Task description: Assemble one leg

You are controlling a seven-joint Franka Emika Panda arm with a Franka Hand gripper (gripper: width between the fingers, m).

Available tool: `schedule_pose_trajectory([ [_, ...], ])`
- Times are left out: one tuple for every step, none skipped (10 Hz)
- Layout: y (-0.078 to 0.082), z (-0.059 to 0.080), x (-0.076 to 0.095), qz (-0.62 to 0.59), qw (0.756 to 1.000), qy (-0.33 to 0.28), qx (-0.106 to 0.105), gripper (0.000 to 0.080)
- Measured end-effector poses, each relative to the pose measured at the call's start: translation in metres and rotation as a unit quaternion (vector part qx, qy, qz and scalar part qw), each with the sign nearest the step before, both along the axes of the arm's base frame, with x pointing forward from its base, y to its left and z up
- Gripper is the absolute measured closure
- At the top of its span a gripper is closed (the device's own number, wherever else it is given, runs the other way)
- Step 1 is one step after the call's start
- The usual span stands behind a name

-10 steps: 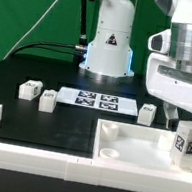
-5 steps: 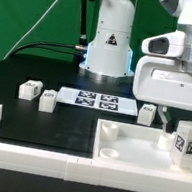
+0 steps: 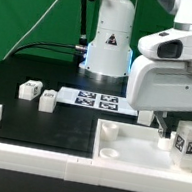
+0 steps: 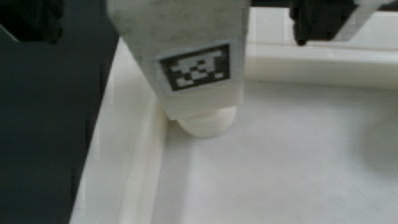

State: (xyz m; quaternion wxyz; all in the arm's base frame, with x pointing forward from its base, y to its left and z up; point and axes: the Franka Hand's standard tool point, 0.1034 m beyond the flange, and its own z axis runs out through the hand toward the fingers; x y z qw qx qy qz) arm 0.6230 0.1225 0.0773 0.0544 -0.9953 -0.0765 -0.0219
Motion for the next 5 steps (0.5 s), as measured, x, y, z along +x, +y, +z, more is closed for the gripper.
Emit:
schedule_pose_trajectory([
  [-0.0001,-0.0001,-0.0001,0.0,1.0,0.0,0.0,0.015],
  [-0.0001,-0.0002,-0.0002,0.0,1.0,0.0,0.0,0.0254],
  [-0.0001,-0.0002,-0.0002,0.0,1.0,0.0,0.0,0.0389],
  [-0.0004,-0.0001,-0.0001,-0.007,1.0,0.001,0.0,0.0389],
  [-0.0034,-0.0004,0.0005,-0.009,1.0,0.0,-0.001,0.0502],
])
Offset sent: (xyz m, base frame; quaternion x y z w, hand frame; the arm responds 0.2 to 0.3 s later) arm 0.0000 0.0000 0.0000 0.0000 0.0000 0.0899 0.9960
